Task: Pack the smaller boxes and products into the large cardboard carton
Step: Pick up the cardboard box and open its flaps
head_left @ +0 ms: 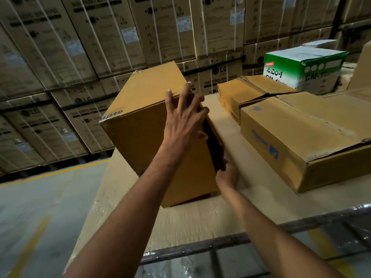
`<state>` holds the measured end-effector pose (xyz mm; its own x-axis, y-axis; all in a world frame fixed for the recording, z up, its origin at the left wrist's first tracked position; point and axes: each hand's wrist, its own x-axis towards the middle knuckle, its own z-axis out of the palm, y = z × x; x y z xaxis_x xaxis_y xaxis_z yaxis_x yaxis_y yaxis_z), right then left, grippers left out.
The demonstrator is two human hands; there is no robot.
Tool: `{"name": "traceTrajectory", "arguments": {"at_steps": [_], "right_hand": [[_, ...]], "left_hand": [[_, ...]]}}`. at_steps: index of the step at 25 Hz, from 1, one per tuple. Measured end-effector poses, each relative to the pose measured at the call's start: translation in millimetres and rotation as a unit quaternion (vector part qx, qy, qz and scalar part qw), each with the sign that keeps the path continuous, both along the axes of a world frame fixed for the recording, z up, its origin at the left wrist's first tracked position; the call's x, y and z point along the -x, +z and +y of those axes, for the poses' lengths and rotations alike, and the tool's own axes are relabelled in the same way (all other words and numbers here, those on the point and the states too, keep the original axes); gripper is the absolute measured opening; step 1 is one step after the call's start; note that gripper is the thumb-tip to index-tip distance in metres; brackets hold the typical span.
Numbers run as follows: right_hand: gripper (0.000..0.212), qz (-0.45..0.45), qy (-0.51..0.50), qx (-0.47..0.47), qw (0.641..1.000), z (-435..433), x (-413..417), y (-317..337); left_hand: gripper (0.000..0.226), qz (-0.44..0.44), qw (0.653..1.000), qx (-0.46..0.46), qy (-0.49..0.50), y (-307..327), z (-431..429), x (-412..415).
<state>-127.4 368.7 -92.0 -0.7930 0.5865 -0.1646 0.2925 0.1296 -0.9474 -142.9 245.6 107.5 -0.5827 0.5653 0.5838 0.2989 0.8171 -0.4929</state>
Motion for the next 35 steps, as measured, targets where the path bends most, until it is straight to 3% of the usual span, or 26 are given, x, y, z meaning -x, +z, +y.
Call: {"name": "traceTrajectory", "arguments": {"at_steps": [2,5,10,15,20,25,30,32,35], "right_hand": [[0.037,0.036,0.058,-0.134,0.989,-12,-13,12],[0.036,0.073,0.069,-0.262,0.96,-21,-14,44],[0.043,0.156,0.113,-0.448,0.873,-37,-3,107],[0.044,0.219,0.134,-0.545,0.798,-78,-7,128],[0.05,0.193,0.178,-0.616,0.743,-116,-22,104],[0.05,0.155,0.193,-0.635,0.731,-132,-39,89],[0.049,0.15,0.229,-0.655,0.704,-124,-41,101],[0.039,0.151,0.245,-0.636,0.716,-120,-39,107],[0.037,0.19,0.223,-0.558,0.777,-118,-40,117]], "left_hand": [[0.083,0.006,1.0,-0.028,0.008,10,-22,-2],[0.078,0.012,0.996,-0.085,0.04,20,-74,-5],[0.069,0.023,0.96,-0.267,0.078,10,-162,-21],[0.066,0.009,0.9,-0.424,0.104,-40,-227,-40],[0.068,-0.054,0.833,-0.537,0.12,-120,-265,-65],[0.064,-0.097,0.832,-0.532,0.121,-146,-280,-71],[0.077,-0.139,0.84,-0.482,0.205,-127,-287,-78],[0.077,-0.144,0.847,-0.46,0.225,-116,-292,-75],[0.059,-0.14,0.846,-0.456,0.24,-104,-298,-72]]}}
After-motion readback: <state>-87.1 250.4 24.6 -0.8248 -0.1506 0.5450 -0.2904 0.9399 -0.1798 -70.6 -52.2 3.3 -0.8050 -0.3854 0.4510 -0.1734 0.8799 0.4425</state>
